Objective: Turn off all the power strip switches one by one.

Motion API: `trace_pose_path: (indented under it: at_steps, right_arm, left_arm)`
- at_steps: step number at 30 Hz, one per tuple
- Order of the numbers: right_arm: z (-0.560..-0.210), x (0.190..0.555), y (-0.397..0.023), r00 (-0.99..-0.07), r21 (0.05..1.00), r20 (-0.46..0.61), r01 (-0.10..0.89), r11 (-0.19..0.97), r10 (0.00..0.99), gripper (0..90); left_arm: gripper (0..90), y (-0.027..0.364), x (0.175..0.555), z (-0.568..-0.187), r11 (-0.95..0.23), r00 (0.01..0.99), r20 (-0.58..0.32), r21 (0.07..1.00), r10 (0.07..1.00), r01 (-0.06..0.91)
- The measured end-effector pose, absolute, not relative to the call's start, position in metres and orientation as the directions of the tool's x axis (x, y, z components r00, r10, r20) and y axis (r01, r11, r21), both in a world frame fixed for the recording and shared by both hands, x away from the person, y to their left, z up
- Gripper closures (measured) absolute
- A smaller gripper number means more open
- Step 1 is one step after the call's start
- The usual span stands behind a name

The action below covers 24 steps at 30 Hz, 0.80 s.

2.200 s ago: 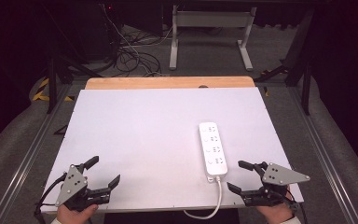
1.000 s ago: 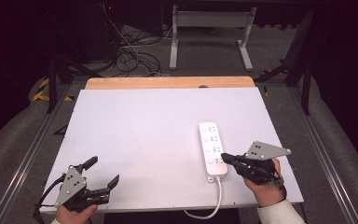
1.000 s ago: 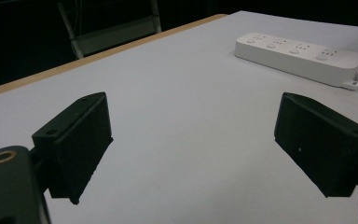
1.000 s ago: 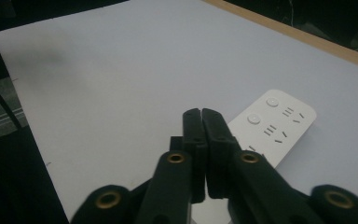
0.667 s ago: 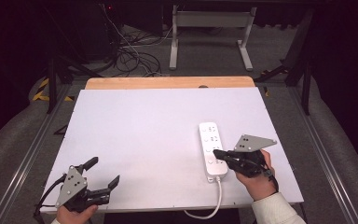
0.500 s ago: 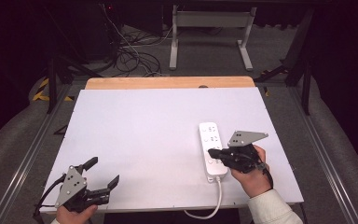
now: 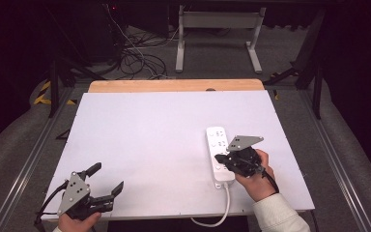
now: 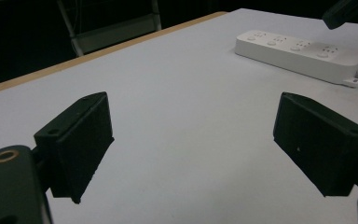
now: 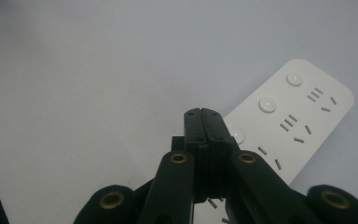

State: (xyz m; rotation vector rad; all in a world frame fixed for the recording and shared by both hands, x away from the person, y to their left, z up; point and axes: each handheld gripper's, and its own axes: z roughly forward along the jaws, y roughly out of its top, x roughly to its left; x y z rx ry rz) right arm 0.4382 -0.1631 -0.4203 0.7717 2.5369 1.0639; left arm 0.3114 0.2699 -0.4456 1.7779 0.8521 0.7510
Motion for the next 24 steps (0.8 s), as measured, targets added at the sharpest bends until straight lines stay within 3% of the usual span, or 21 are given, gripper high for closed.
trace_pose_path:
  at_steps: [24]
  right_arm:
    - [-0.440,0.449,-0.150,-0.812,0.580,-0.052,0.449,0.680,0.581,90.0]
  left_arm:
    - [13.4,0.269,0.312,-0.447,-0.279,0.569,0.109,0.935,0.815,0.220]
